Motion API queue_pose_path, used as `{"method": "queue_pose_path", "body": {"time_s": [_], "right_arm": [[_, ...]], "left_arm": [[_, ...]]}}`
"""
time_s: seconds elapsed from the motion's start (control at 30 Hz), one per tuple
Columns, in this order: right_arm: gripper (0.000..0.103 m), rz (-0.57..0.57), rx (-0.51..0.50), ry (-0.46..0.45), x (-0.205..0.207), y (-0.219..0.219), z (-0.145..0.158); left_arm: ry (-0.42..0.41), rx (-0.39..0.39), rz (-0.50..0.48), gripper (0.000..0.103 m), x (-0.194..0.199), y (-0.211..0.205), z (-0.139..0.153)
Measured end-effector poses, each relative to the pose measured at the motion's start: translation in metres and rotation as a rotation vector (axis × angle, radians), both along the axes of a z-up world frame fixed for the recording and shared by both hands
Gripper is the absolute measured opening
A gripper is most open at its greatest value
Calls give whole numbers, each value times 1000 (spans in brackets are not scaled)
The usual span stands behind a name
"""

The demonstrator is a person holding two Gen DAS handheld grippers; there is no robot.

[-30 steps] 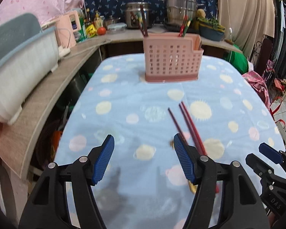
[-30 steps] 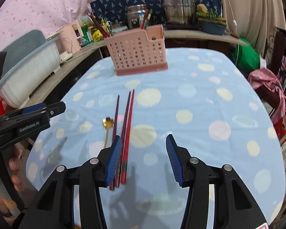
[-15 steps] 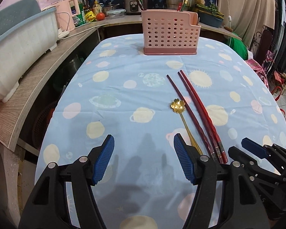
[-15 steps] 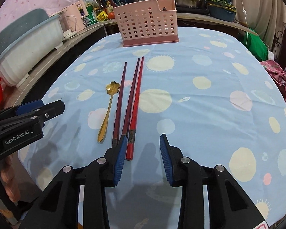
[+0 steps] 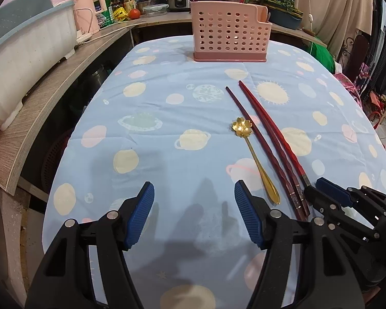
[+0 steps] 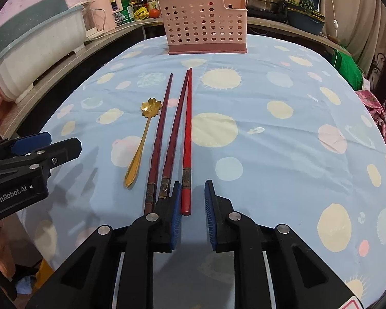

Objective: Organize utensils
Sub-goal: 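Grasp a bright red chopstick with the right gripper while the left gripper grasps the gold spoon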

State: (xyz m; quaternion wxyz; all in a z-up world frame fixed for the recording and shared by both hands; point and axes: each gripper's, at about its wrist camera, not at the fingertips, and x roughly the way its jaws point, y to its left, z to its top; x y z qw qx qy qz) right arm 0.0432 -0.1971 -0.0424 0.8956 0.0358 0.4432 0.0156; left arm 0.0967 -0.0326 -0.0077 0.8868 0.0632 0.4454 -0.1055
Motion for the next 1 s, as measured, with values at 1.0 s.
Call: {"method": "queue_pose_path", "body": {"time_s": [1.0], "right_arm": [[7,-82,133,1,-19,-39,-2]], "left_arm": [[101,-37,-115,42,-6,-55,-30]]}}
